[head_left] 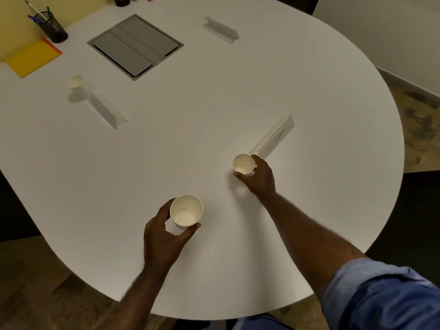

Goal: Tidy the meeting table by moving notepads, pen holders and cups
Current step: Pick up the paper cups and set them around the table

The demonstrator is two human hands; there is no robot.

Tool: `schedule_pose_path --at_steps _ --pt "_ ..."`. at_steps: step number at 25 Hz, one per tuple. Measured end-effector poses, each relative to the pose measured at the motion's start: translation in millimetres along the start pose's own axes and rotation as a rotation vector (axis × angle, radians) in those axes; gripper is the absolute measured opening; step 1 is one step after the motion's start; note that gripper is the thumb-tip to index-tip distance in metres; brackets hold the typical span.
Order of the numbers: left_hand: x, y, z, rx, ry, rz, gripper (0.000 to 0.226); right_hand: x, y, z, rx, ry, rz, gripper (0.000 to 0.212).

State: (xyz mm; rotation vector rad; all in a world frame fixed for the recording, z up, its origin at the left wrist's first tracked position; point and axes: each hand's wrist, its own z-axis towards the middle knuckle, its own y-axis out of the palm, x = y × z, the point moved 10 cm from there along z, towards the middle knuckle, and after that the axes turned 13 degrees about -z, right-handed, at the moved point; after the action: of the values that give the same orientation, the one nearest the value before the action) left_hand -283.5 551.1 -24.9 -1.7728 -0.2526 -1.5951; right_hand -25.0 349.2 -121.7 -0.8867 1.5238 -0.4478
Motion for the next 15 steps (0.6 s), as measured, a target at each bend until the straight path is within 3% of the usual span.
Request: schedule_pose_path --at_steps 5,8,11,15 --pt "8 -3 -2 -0.027 0.041 0.003 0.071 8 1 -10 -0.049 0.008 0.038 0.107" --pt "11 -2 -5 -0.052 0.063 -0.012 0.072 13 -14 -31 0.019 0.037 0.04 0.11" --pt "20 4 -9 -0.107 0.099 -0.045 0.071 8 -38 -71 0.133 0.026 0.07 0.097" --pt "36 18 -17 -0.226 0.163 -0.093 0.07 -16 -68 -141 0.245 -0.034 0.152 0.061"
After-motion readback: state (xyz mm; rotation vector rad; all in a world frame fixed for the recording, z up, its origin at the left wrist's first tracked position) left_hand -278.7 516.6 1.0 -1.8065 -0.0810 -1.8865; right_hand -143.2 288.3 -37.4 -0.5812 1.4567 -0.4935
